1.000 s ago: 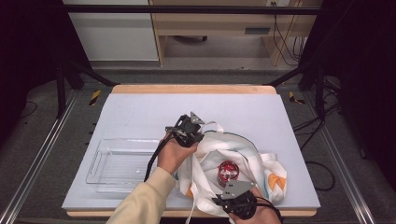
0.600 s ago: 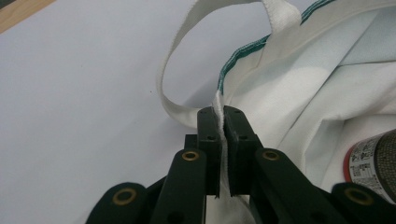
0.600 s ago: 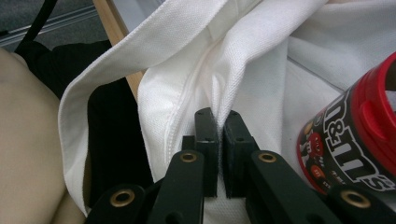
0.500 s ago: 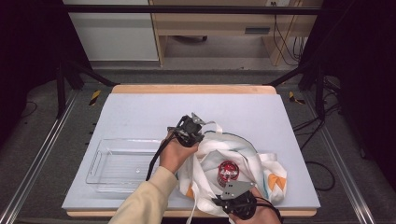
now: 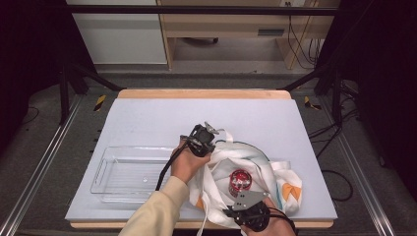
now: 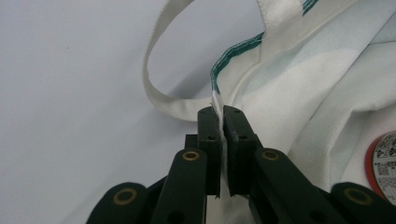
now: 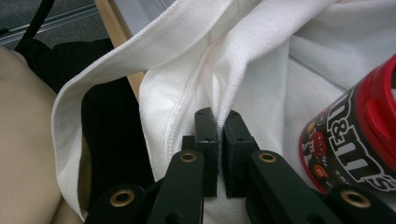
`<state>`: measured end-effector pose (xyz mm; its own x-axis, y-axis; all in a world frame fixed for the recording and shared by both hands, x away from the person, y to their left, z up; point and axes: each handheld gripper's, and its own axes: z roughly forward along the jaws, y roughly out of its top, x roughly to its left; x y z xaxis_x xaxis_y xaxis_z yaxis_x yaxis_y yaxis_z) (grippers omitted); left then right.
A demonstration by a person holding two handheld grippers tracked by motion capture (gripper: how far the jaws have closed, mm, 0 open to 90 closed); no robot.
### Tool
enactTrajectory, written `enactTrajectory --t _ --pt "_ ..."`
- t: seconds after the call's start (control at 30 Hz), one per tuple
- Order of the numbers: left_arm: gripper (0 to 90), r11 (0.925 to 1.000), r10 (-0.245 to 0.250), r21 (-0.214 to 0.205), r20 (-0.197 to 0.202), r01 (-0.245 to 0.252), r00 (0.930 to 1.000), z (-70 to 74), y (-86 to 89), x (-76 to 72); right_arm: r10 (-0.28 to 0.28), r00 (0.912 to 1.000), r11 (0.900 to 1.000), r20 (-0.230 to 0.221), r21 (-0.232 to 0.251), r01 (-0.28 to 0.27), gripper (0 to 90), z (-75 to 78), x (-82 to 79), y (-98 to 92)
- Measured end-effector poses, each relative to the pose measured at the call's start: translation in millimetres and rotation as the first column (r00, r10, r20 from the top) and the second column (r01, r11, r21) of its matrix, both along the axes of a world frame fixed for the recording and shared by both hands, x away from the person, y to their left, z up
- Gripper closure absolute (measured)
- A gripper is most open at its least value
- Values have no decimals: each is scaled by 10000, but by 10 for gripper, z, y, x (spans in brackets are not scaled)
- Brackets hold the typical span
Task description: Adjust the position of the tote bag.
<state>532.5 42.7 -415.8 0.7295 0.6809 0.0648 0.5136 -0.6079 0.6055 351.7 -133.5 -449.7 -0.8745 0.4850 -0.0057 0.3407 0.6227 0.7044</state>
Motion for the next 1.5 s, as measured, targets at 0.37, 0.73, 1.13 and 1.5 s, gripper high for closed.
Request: enactTrajectory --t 0.37,0.73,1.13,1.5 --pt "864 9998 -12 -184 82 13 10000 54 25 -31 50 10000 10000 65 -37 -50 866 -2 3 9" --pt "839 9991 108 -414 328 -94 9994 112 54 -64 91 9998 9998 177 -158 -88 854 26 -12 14" --pt "560 9887 100 -1485 1923 190 9813 572 424 -484 -358 9964 9993 764 124 350 503 223 -44 23" --pt "516 9754 -434 -1990 2459 943 9683 638 634 -1040 -559 9888 9983 1387 230 532 430 569 -120 -62"
